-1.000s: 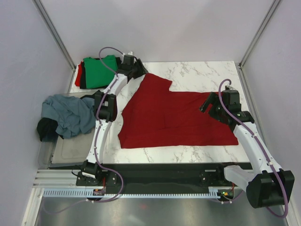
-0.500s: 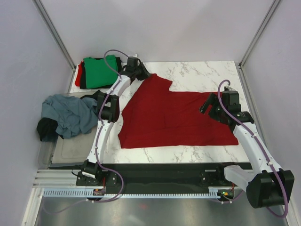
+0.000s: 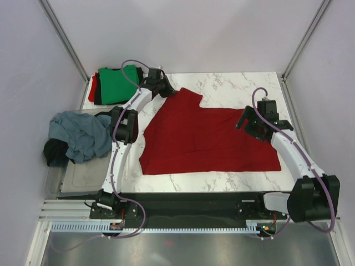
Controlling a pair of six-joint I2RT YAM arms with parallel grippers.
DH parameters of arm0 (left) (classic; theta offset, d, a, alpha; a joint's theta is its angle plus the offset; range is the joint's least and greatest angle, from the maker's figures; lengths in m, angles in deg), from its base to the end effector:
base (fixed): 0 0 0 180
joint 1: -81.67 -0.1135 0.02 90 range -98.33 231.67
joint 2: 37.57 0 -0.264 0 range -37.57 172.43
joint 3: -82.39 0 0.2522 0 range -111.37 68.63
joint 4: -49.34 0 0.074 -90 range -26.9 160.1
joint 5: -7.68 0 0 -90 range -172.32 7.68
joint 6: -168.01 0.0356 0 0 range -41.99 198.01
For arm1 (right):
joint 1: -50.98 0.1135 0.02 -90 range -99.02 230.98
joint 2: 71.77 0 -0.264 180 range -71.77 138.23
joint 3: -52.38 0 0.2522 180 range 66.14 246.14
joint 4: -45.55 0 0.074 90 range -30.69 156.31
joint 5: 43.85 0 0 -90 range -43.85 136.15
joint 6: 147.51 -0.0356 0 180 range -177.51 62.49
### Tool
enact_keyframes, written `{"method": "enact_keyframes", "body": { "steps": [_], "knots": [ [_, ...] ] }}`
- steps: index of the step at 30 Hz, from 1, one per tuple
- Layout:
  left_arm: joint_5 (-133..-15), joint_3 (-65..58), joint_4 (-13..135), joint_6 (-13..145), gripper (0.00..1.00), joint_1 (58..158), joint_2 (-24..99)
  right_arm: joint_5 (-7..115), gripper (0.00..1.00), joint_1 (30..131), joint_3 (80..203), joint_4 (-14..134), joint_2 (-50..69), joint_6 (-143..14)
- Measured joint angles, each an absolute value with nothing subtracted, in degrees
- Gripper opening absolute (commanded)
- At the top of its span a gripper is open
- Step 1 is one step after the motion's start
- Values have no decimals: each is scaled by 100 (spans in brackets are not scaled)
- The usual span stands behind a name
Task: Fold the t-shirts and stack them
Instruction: Fold the tshirt
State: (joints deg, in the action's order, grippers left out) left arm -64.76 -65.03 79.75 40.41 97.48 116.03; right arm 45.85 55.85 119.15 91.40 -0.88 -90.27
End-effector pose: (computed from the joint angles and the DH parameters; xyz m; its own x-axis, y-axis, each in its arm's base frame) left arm 0.5685 -0.1721 0.1394 -0.7551 -0.3908 -0.5264 0.0405 0.7736 -0.6324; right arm 0.2547 0.0215 0.2609 -0.6857 0.4846 -0.5431 0.3443 0.8733 0.3447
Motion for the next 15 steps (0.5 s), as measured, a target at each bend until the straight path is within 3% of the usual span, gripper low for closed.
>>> {"method": "enact_keyframes", "body": {
  "steps": [8, 15],
  "knots": [
    [-6395, -5498, 8095, 4239, 2, 9744, 10094, 4496, 88, 4002, 13681, 8935, 2096, -9256],
    [-6273, -5443, 8054, 4377, 2, 9744, 9546, 4002, 83, 3742, 15277, 8872, 4017, -9162]
  ]
}}
